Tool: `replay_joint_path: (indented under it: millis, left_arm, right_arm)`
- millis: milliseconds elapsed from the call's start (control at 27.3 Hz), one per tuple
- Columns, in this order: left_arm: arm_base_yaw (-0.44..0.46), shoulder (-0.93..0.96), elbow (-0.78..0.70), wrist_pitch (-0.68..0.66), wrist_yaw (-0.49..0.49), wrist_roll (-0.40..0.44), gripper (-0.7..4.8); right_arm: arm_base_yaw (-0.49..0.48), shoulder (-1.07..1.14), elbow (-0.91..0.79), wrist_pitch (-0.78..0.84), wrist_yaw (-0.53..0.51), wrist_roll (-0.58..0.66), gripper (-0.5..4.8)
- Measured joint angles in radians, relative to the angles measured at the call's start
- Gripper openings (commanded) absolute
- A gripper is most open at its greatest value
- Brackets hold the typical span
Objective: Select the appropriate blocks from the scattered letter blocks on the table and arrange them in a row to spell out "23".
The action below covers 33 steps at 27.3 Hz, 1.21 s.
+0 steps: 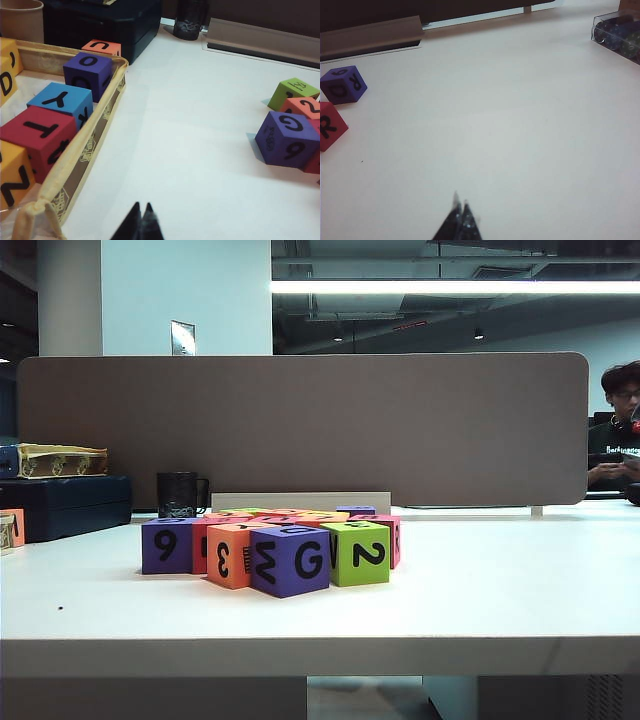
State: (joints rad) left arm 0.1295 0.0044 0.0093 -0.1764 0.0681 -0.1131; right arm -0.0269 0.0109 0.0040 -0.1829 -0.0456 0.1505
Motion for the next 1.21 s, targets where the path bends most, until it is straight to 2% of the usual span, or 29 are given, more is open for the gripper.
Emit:
replay_joint_path:
  millis: [697, 880, 1100, 1210]
  left_arm:
    - [0.0, 0.0, 0.0, 0.0, -0.004, 0.0, -0.06]
    - [0.0, 0.0, 0.0, 0.0, -0.004, 0.0, -0.06]
    - [0.0, 0.0, 0.0, 0.0, -0.004, 0.0, -0.06]
    - [0.0, 0.0, 0.0, 0.0, -0.004, 0.0, -0.06]
  right_arm:
    - [0.0, 0.0, 0.0, 0.0, -0.009, 0.003, -0.01]
    - [0.0, 0.0, 0.0, 0.002, -0.067, 0.019, -0.01]
    - [0.0, 0.0, 0.008, 0.009, -0.203, 0.055, -0.01]
    - [0.0, 0.0, 0.038, 0.003, -0.236, 0.055, -0.01]
